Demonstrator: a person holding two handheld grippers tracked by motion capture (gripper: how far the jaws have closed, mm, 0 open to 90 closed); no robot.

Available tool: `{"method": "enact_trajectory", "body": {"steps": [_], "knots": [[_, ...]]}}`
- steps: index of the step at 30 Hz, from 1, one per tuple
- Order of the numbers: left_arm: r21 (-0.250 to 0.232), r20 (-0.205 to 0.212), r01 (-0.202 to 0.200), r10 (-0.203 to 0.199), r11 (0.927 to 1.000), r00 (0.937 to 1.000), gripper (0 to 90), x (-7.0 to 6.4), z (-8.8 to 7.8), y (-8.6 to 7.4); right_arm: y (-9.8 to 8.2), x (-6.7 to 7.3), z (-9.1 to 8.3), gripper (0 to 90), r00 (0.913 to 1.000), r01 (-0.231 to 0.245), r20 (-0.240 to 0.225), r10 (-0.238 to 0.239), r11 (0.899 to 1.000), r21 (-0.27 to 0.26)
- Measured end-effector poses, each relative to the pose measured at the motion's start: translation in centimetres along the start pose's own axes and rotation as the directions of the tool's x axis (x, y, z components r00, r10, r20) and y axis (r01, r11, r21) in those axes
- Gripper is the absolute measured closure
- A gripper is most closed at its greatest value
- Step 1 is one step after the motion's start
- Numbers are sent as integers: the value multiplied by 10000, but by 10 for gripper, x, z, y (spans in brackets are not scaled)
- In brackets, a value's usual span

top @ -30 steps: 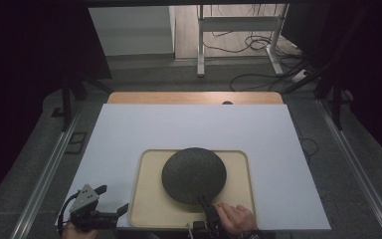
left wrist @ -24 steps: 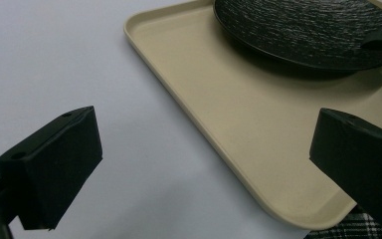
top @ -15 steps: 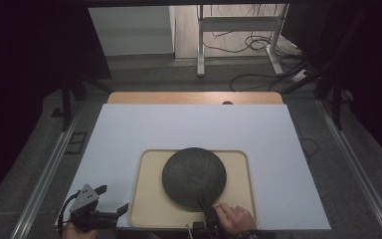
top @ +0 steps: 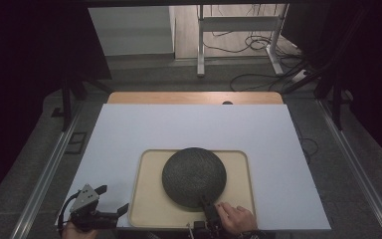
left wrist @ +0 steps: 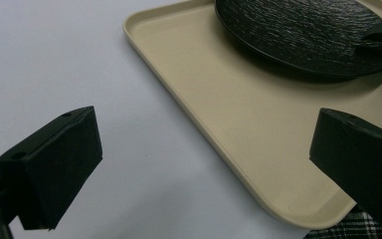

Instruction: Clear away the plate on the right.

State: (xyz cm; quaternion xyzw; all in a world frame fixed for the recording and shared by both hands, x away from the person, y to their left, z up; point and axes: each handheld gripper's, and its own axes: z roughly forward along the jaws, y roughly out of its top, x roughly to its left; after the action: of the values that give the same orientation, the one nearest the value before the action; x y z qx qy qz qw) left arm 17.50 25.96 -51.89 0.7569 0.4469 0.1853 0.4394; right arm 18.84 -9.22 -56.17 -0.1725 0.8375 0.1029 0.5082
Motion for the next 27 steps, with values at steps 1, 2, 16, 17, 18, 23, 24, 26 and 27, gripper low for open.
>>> {"method": "enact_trajectory", "body": {"steps": [1, 2, 16, 17, 18, 23, 24, 26, 27], "knots": [[-10, -10, 4, -4, 10000, 10000, 0, 0, 0, 0, 0, 0, -1, 666, 10000, -4, 54, 4, 10000, -38], [-9, -8, 11, -11, 10000, 10000, 0, 0, 0, 0, 0, -1, -1, 661, 10000, -43, 78, 43, 10000, -39], [-12, -7, -3, 3, 10000, 10000, 0, 0, 0, 0, 1, -6, -14, 608, 9990, -58, 439, 45, 9996, 279], [-9, -7, 0, 0, 10000, 10000, 0, 0, 0, 0, 1, -5, -14, 608, 9991, -116, 417, 104, 9995, 278], [-15, -8, 0, 0, 10000, 10000, 0, 0, 0, 0, 1, -6, -16, 602, 9993, -131, 362, 121, 9995, 271], [-26, -12, 2, -2, 10000, 10000, 0, 0, 0, 0, 0, -7, -18, 599, 9993, -109, 353, 102, 9997, 199], [-22, -14, -3, 3, 10000, 10000, 0, 0, 0, 0, 0, -8, -20, 597, 9995, -93, 314, 85, 9996, 251], [-16, -16, -13, 13, 10000, 10000, 0, 0, 0, 0, 0, -8, -21, 596, 9995, -101, 309, 94, 9997, 228], [-16, -16, -13, 13, 10000, 10000, 0, 0, 0, 0, 0, -8, -21, 596, 9995, -101, 309, 94, 9997, 228]]}}
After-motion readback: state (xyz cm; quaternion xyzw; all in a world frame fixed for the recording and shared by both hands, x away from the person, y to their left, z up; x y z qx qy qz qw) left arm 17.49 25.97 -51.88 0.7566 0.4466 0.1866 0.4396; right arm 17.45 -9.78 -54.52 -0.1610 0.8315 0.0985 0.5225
